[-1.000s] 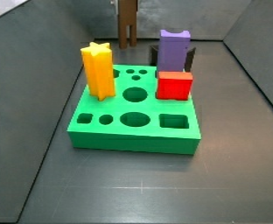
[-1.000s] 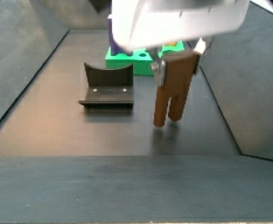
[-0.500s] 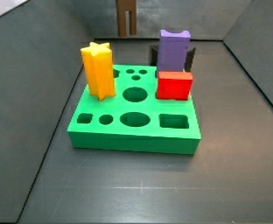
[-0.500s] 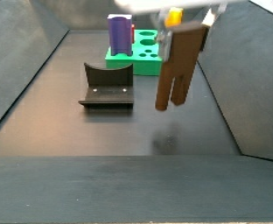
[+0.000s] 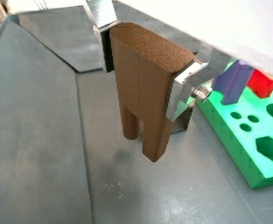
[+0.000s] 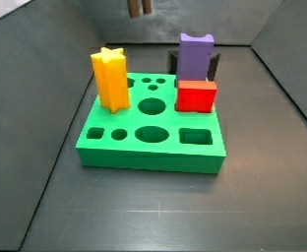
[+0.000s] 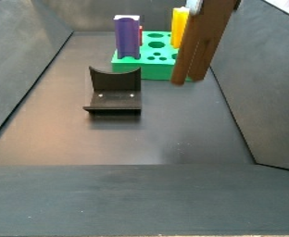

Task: Pick up the square-circle object. Move up. Move to above the board. Insert the square-circle object.
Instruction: Move to above the board.

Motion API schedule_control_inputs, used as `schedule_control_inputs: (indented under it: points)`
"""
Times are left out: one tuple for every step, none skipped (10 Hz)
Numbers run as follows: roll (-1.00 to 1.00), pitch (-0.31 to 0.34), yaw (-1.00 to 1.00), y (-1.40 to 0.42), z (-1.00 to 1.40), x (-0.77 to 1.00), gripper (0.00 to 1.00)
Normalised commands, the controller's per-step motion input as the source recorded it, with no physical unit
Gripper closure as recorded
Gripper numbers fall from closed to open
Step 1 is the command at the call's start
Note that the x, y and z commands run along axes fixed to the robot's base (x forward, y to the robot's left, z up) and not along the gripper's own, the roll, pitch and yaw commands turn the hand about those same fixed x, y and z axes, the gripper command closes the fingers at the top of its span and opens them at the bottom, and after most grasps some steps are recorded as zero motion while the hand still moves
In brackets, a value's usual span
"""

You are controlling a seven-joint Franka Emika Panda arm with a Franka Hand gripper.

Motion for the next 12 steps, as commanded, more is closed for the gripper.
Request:
schedule_control_inputs:
  points:
    - [0.03, 0.326, -1.0, -1.0, 0.23, 0.12, 1.0]
    - [0.03, 0.334, -1.0, -1.0, 0.21, 0.13, 1.0]
    - [0.03, 0.35, -1.0, -1.0, 0.22, 0.12, 1.0]
    - [0.01, 0.353, -1.0, -1.0, 0.22, 0.13, 1.0]
    - [0.02, 0.366, -1.0, -1.0, 0.22, 0.13, 1.0]
    - [0.02, 0.403, -0.97, -1.0, 0.23, 0.13, 1.0]
    - [0.0, 0.335, -0.7, -1.0, 0.23, 0.14, 1.0]
    - [-0.04, 0.248, -0.35, -1.0, 0.23, 0.15, 1.0]
    - [-0.05, 0.202, -0.2, -1.0, 0.23, 0.15, 1.0]
    - [-0.02, 0.158, -0.06, -1.0, 0.23, 0.16, 1.0]
    - [-0.02, 0.14, -0.04, -1.0, 0.23, 0.16, 1.0]
    - [-0.02, 0.127, -0.02, -1.0, 0.24, 0.18, 1.0]
